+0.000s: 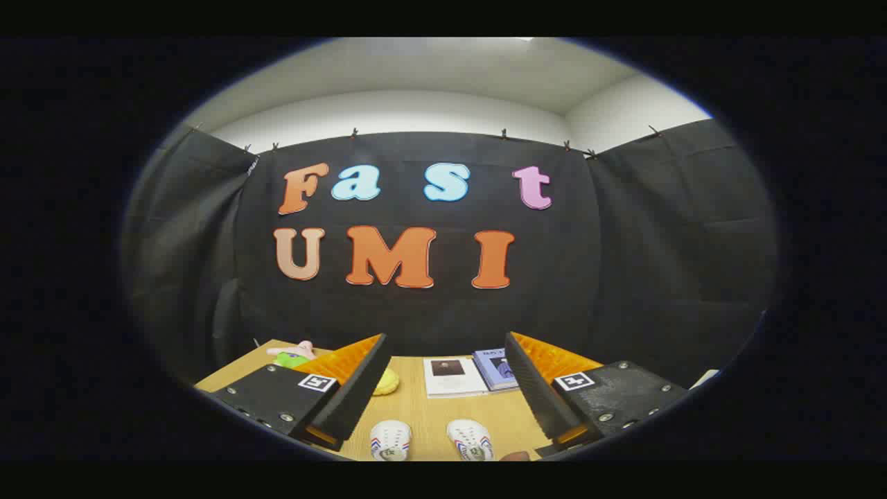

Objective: Open the storage box then place both shoes into the box .Put the left shoe in first, then the right shoe, with the right side of both shoes facing outward in a uniform manner.

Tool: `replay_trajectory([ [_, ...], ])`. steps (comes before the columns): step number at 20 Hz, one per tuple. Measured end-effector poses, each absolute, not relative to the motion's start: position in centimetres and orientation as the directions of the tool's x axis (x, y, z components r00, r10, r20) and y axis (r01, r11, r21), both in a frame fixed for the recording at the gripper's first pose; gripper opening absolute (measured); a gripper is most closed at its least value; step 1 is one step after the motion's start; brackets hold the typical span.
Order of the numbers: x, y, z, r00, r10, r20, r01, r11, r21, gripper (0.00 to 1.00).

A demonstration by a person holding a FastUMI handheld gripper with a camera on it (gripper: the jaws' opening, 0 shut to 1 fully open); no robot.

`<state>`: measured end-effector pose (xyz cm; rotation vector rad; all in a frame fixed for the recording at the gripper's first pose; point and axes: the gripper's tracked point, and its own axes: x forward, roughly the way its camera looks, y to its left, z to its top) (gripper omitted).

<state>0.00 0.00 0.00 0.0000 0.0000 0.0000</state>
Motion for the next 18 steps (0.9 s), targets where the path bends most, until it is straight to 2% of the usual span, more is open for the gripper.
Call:
replay_trajectory([
  [18,1.7,0.3,-4.2,0.999,-0.003,-0.049,0.002,1.0,-0.031,0.98],
])
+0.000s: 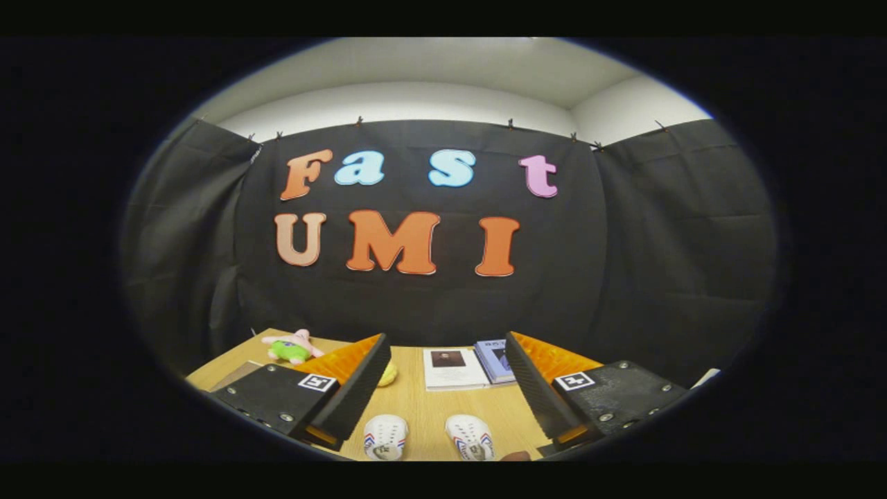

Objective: Open the storage box then place both shoes into the box .Put the left shoe in first, then the right shoe, with the right side of both shoes facing outward in a uniform manner.

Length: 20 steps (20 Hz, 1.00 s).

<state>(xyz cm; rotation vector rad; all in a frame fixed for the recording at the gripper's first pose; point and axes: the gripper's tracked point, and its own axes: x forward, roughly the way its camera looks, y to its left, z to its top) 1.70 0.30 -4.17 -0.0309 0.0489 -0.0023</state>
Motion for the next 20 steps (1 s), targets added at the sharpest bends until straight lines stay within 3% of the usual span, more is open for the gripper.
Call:
replay_trajectory([
  [6,2.2,0.6,-6.3,0.997,0.007,-0.082,-0.008,1.0,-0.019,0.98],
  [10,3.0,3.0,-9.6,0.984,0.11,-0.142,-0.098,0.991,0.091,0.99],
  [14,4.4,5.1,-15.9,0.945,0.218,-0.242,-0.141,0.944,0.3,0.99],
  [20,6.5,8.1,-26.3,0.873,0.31,-0.376,-0.137,0.897,0.421,0.98],
])
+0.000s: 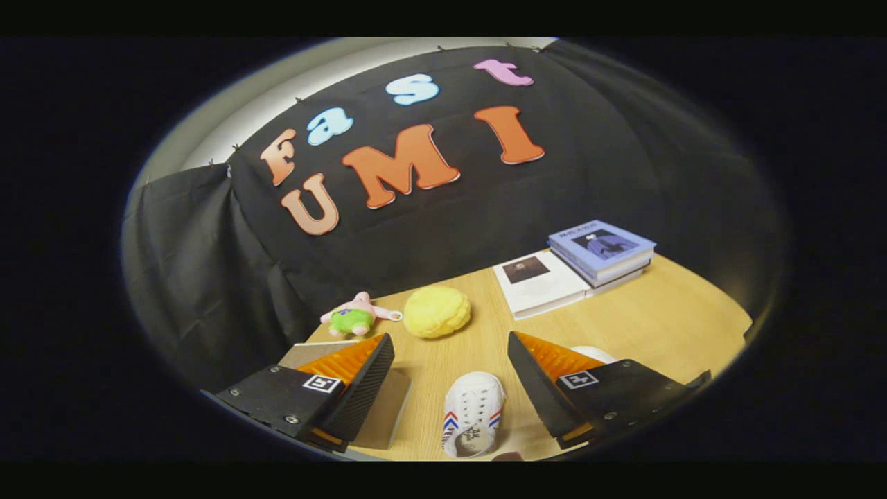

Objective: Open the storage box then place both shoes into the box .Put the left shoe in first, then the right shoe, with the right side of both shoes facing outward in a uniform manner.

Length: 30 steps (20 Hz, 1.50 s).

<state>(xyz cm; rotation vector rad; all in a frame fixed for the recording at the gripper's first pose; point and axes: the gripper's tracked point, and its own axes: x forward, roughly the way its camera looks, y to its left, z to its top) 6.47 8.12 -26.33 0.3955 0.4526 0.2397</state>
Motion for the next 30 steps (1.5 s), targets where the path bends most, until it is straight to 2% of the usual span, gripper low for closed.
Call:
replay_trajectory([
  [3,7.3,8.7,-30.8,0.84,0.308,-0.446,-0.063,0.872,0.485,0.99],
  [5,7.9,10.2,-31.3,0.817,0.359,-0.45,-0.028,0.806,0.591,0.98],
  [10,6.1,15.5,-30.0,0.743,0.557,-0.37,-0.139,0.671,0.729,0.98],
  [14,3.8,19.3,-30.5,0.602,0.72,-0.345,-0.184,0.545,0.818,0.98],
  [17,3.0,21.1,-30.6,0.559,0.774,-0.296,-0.134,0.437,0.889,0.98],
  [24,0.9,23.2,-30.5,0.472,0.851,-0.23,-0.156,0.337,0.929,0.98],
  [30,-1.1,25.5,-32.2,0.382,0.894,-0.233,-0.122,0.299,0.947,0.98],
])
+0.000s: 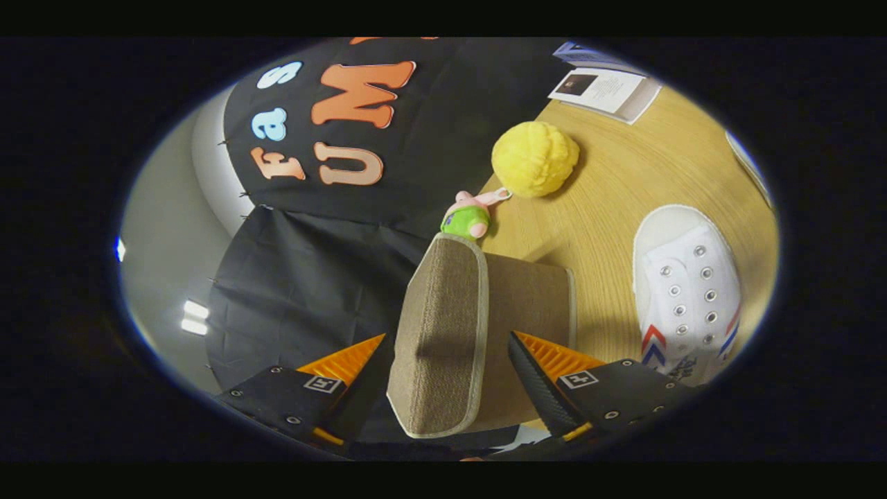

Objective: Open the storage box then place both shoes into the box .Put the left shoe in first, then the right shoe, with the right side of both shoes facing outward in a uniform manner.

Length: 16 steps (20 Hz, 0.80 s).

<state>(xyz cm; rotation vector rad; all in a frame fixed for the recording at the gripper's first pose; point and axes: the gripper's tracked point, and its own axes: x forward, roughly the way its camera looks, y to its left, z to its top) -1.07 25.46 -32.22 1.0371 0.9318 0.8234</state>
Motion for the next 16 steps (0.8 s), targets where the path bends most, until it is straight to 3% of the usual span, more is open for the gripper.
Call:
replay_trajectory([
  [5,-2.0,27.3,-31.2,0.324,0.926,-0.191,-0.103,0.236,0.966,0.98],
  [9,-1.7,27.0,-30.2,0.341,0.927,-0.157,-0.083,0.196,0.977,0.92],
  [15,-1.6,26.9,-25.4,0.379,0.925,-0.017,-0.128,0.071,0.989,0.66],
  [16,-1.9,27.4,-24.6,0.366,0.931,-0.003,-0.14,0.058,0.988,0.58],
])
